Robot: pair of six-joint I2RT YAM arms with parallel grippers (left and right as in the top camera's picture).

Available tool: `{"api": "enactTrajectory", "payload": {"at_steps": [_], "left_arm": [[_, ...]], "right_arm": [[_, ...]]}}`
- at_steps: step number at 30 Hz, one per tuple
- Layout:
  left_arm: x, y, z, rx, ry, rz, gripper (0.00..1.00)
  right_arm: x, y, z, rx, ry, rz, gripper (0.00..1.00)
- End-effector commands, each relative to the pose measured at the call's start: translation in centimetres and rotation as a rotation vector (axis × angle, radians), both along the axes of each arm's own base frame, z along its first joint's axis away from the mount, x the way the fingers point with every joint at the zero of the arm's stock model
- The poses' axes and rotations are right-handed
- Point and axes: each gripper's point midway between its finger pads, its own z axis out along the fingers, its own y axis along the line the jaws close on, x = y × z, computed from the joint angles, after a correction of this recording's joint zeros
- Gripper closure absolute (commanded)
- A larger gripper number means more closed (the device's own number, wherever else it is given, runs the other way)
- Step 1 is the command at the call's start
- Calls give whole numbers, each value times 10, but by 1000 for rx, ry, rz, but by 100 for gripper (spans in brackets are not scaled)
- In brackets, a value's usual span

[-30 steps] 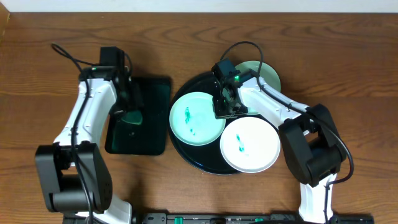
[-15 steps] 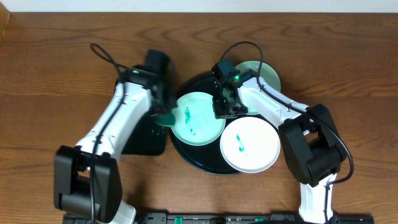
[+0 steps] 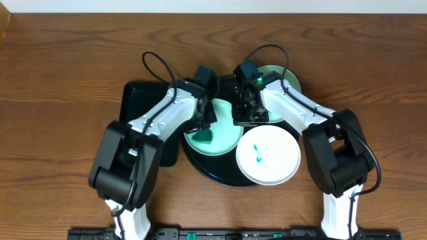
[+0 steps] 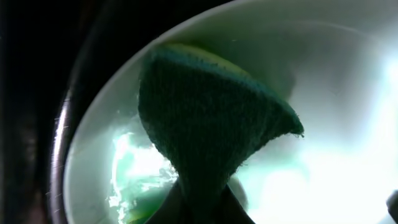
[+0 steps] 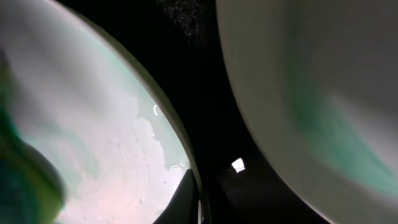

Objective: Clean dirty plates on tray and stack at the side
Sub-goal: 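Scrub the held green plate with the sponge in the left gripper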

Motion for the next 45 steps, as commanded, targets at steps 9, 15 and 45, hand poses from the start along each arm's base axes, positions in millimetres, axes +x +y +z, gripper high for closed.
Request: {"api": "enactTrajectory", "payload": {"at_steps": [9,15,45], "left_arm": [[-19,-79,-6,-431,86,-303,93],[-16,-84,-3,-458,58,-356,93],[9,-15,7,19,-47,-186,93]], "right_arm": [[1,-19,-20,-60,16,-42,99],[1,-19,-20,-60,17,-42,99],[1,-18,-20,-60,16,-42,99]]}}
